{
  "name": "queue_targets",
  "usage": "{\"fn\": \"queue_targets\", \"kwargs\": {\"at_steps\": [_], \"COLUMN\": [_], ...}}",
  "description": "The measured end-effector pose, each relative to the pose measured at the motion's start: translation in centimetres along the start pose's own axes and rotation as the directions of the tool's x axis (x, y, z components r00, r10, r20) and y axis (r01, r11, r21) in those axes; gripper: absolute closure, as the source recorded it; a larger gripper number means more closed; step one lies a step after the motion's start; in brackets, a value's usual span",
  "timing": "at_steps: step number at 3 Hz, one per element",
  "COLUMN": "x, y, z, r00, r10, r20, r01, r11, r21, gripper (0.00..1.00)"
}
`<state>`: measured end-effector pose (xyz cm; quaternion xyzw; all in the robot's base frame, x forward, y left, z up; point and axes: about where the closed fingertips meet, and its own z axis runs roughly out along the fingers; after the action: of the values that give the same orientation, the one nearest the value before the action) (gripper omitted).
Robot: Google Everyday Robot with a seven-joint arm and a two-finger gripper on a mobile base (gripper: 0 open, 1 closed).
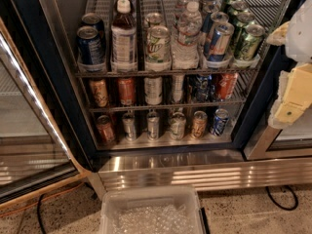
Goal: Pick water bottle from top shelf of fridge
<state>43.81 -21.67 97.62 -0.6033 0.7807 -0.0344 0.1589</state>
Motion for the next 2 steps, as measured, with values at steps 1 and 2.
{"fn": "queue_targets", "kwargs": {"at_steps": [1, 2], "x": [0.00, -0.66], "y": [0.00, -0.64], "z": [0.01, 1.00], "r00": [1.000, 0.997], "r10": [0.000, 0.038], "r20": [0.000, 0.064], "r01": [0.000, -0.039], "r11": [1.0000, 0.9991], "r21": [0.000, 0.015], "gripper": [0.00, 0.00]}}
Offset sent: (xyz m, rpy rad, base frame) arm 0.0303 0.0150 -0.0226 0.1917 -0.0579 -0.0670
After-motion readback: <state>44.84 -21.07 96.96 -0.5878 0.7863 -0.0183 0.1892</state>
